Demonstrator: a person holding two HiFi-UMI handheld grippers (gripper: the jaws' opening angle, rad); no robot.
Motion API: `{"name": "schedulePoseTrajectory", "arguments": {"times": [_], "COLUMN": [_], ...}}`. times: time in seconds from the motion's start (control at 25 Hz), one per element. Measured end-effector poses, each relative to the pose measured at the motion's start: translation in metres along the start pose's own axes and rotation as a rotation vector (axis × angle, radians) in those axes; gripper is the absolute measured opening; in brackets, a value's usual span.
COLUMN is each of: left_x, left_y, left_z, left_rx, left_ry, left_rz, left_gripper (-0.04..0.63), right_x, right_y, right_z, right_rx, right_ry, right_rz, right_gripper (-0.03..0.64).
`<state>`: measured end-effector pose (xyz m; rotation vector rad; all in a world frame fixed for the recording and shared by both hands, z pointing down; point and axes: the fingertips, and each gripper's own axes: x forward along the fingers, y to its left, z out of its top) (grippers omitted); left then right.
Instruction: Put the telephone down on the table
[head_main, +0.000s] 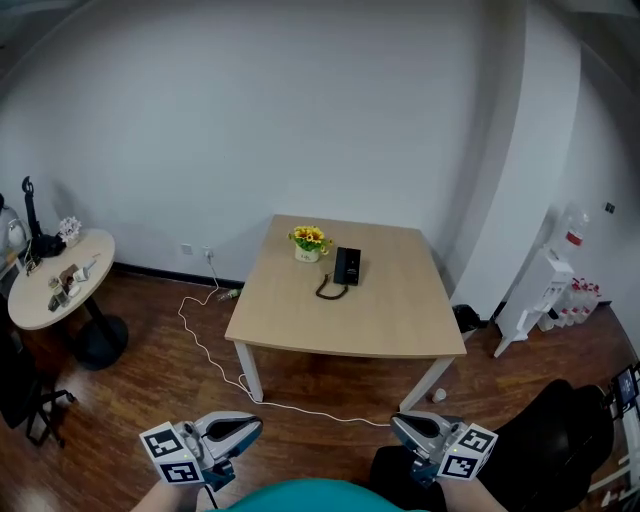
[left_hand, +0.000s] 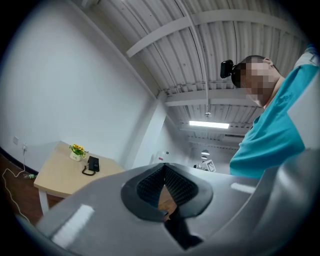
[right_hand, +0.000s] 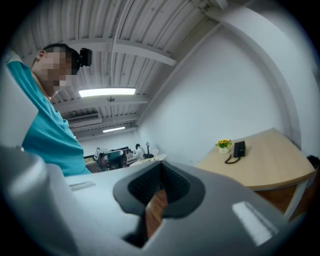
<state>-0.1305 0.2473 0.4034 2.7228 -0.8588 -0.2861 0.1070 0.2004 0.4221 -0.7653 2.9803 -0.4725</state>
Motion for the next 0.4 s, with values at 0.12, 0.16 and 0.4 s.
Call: {"name": "schedulePoseTrajectory", "arguments": {"times": [0.12, 0.16, 0.4], "left_x": [0.005, 0.005, 0.011], "left_y": [-0.004, -0.003, 0.006], "left_z": [-0.007, -0.009, -0.010], "left_rx": [-0.016, -0.024, -0.031], "left_ry": [0.010, 0.013, 0.013], "left_rz": [-0.002, 0.001, 0.003], "left_gripper": [0.006, 0.006, 0.006], "right_x": [-0.002, -0.003, -0.001], "right_y": [0.000, 0.000, -0.005], "right_z": [-0.001, -0.001, 0.000], "right_rx": [0.005, 0.006, -0.005], "right_ry": [0.001, 0.002, 0.004], "right_rz": [0.008, 0.010, 0.012], "right_gripper": [0.000, 0.000, 0.000]}}
